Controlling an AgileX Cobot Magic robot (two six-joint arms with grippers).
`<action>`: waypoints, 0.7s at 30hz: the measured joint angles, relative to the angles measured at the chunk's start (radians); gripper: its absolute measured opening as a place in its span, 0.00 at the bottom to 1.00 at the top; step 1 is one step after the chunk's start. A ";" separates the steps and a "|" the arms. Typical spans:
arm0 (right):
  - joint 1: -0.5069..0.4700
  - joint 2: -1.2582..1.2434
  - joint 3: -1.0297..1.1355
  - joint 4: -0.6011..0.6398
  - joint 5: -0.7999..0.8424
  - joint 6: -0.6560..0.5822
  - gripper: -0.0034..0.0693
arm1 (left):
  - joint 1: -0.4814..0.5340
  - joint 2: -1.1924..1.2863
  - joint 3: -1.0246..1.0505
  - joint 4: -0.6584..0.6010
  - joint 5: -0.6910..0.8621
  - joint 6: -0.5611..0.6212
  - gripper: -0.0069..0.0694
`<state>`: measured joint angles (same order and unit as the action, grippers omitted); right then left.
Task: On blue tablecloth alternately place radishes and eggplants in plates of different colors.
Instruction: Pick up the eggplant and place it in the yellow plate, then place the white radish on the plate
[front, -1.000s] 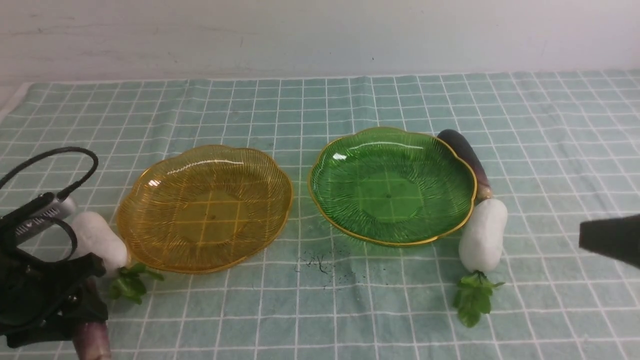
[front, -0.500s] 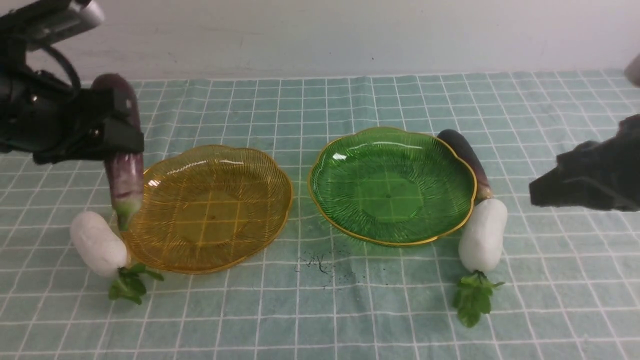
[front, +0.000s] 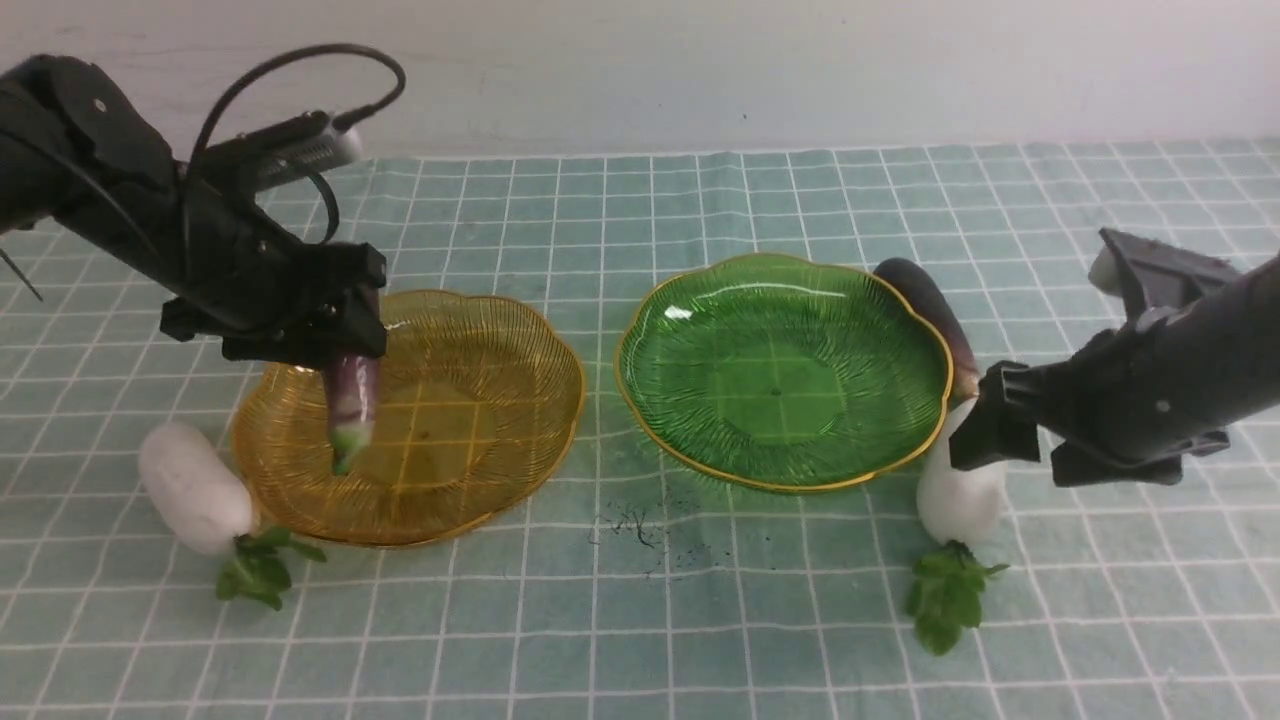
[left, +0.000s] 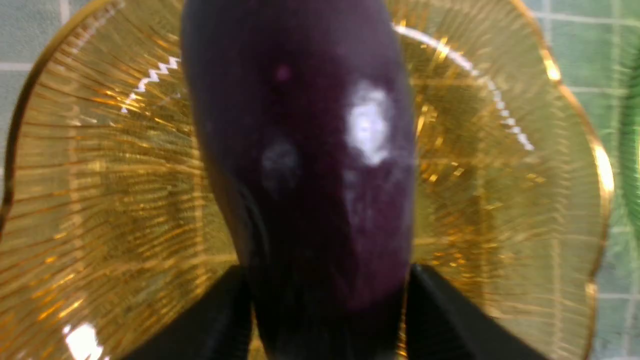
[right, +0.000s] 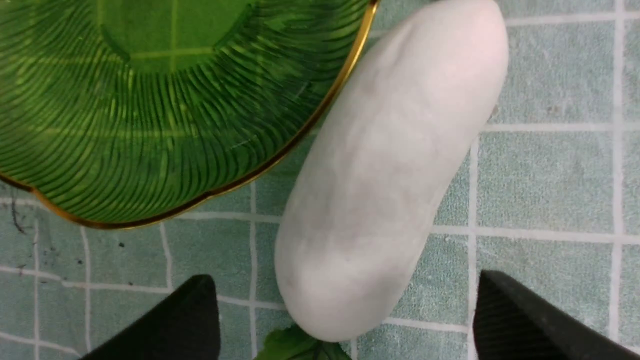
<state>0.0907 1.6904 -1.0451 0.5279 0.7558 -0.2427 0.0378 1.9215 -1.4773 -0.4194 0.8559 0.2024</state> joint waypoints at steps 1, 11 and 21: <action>0.000 0.020 -0.005 0.005 -0.001 0.000 0.92 | 0.000 0.011 -0.001 0.000 -0.002 0.002 0.65; 0.005 0.121 -0.023 0.035 -0.038 -0.002 0.89 | 0.000 0.016 -0.082 0.010 0.086 -0.027 0.85; -0.002 0.128 -0.043 0.018 0.005 0.003 0.63 | 0.017 -0.092 -0.184 0.127 0.305 -0.066 0.12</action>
<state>0.0892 1.8188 -1.0882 0.5458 0.7609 -0.2393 0.0547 1.8297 -1.6614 -0.2923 1.1605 0.1368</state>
